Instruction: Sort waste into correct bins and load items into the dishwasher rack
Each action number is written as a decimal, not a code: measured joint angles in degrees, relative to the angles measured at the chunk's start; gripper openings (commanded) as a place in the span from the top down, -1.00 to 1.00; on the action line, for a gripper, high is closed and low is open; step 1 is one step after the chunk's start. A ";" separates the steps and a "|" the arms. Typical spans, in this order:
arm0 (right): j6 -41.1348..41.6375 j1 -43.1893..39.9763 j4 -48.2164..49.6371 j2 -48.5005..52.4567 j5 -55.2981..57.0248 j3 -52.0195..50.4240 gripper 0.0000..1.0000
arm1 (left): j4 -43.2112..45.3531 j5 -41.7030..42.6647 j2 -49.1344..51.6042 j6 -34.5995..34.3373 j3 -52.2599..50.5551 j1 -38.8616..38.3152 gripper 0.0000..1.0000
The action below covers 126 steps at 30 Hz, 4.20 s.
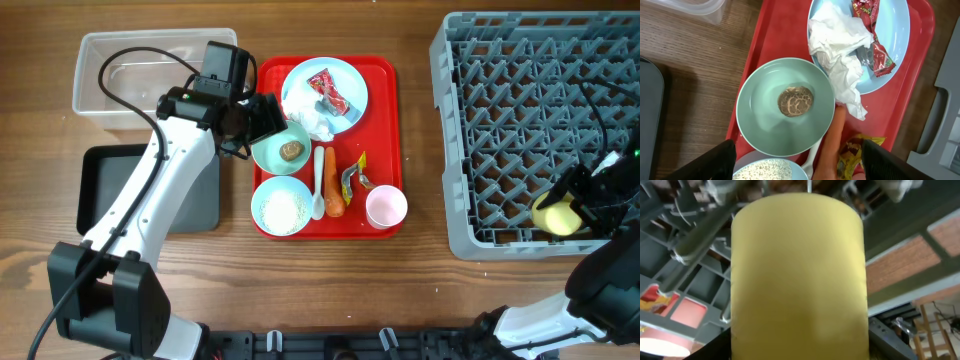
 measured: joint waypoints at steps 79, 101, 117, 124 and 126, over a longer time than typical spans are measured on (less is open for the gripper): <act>-21.16 34.95 27.82 -11.87 -55.69 14.36 -0.99 | 6.56 68.00 4.07 24.72 9.05 3.96 0.92; -7.72 51.39 42.07 -6.32 -58.66 13.16 -0.69 | 9.79 70.62 4.07 24.85 9.03 8.11 0.92; -6.45 53.18 46.16 -4.39 -61.05 13.07 -0.02 | 9.92 72.59 4.11 24.83 9.03 8.52 0.35; -5.81 50.60 46.86 -4.15 -59.08 13.05 -0.02 | 9.11 72.26 4.11 24.83 9.03 8.37 -0.05; -5.31 48.72 46.95 -4.07 -58.88 12.98 -0.02 | 9.11 72.24 4.11 24.83 9.03 8.37 -0.03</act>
